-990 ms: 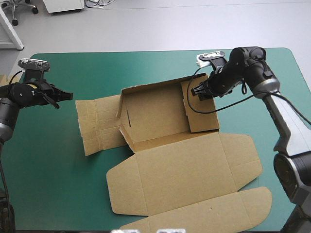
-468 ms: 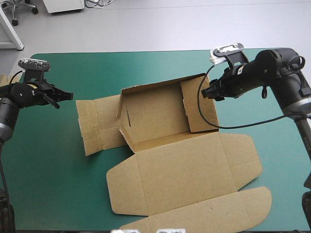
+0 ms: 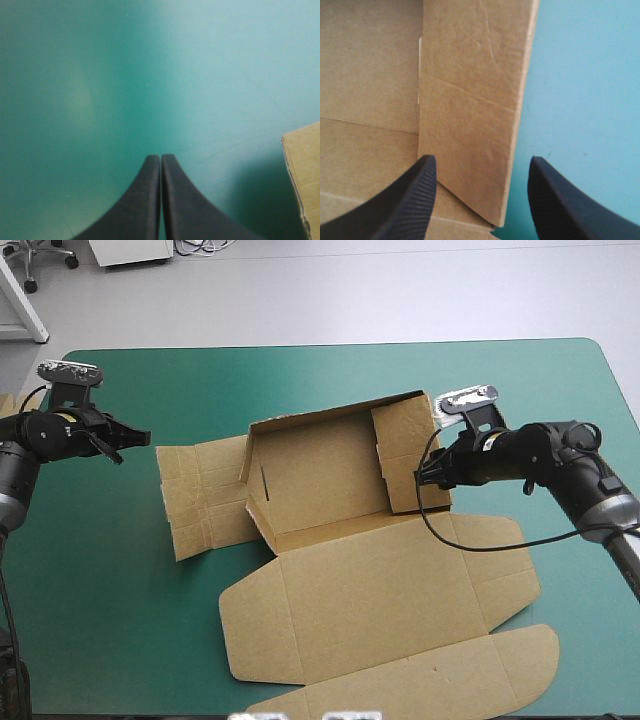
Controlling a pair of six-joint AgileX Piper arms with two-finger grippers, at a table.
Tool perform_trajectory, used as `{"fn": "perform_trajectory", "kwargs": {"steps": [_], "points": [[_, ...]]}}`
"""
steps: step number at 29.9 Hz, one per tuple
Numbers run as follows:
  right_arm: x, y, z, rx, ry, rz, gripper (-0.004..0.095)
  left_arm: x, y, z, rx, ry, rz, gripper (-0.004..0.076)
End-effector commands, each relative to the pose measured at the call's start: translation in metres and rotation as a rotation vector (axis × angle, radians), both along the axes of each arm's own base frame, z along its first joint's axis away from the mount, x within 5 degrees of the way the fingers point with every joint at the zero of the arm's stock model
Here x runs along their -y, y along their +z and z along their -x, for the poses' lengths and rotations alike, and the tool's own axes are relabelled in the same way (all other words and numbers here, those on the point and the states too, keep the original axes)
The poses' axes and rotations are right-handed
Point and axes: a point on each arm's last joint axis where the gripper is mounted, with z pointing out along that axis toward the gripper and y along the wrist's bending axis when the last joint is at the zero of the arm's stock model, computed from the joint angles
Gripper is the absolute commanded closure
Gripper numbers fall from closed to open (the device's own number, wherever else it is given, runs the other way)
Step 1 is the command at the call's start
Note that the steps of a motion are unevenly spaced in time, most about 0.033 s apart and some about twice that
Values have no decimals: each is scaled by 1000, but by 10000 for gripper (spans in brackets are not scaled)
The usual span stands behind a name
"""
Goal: Fold the box
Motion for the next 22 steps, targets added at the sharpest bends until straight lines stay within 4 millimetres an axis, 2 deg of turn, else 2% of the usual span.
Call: {"fn": "perform_trajectory", "kwargs": {"steps": [1,7,16,20,22], "points": [[0,5,-1,143,-20,-82,389,0,25,3,125,22,11,724],[0,-6,-3,162,-33,-82,389,0,25,3,125,22,11,724],[-6,-32,-20,89,-39,-90,392,0,25,3,126,22,11,724],[-10,-37,-24,87,-27,-110,442,0,25,3,125,20,14,724],[-10,-38,-25,88,-26,-108,521,0,25,3,125,20,14,724]]}}
